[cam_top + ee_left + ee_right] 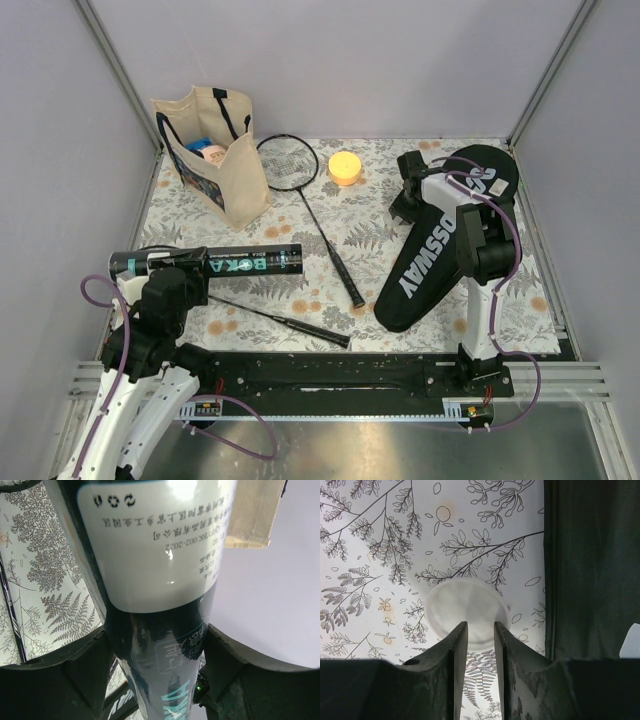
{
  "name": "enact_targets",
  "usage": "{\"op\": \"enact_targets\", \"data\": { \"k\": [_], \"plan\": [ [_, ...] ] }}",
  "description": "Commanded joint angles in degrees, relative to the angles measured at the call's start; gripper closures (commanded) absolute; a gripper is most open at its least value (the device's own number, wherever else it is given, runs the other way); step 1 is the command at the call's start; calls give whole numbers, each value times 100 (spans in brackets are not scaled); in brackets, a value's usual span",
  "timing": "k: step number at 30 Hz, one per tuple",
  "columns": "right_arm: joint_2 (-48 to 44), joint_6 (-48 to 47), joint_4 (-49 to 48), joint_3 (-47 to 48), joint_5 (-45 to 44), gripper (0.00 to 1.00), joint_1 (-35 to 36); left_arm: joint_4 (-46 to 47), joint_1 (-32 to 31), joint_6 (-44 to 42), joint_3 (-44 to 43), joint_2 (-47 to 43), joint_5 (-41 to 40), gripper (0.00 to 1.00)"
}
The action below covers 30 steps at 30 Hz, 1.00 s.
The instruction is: Pack up the badminton gear
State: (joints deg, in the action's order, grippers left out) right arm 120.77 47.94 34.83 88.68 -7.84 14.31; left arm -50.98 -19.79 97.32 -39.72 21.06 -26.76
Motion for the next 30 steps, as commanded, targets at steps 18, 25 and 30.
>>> {"op": "enact_targets", "data": {
  "k": [18,25,30],
  "plan": [
    [-230,-1093,182,-299,634,60,705,256,2,50,-194,-322,-127,72],
    [-89,-1709,279,-71,494,60,1039,238,2,94,-194,-304,-84,72],
    [-124,-1885,147,-71,607,63,1092,238,2,86,-202,-269,-83,72]
  ]
}}
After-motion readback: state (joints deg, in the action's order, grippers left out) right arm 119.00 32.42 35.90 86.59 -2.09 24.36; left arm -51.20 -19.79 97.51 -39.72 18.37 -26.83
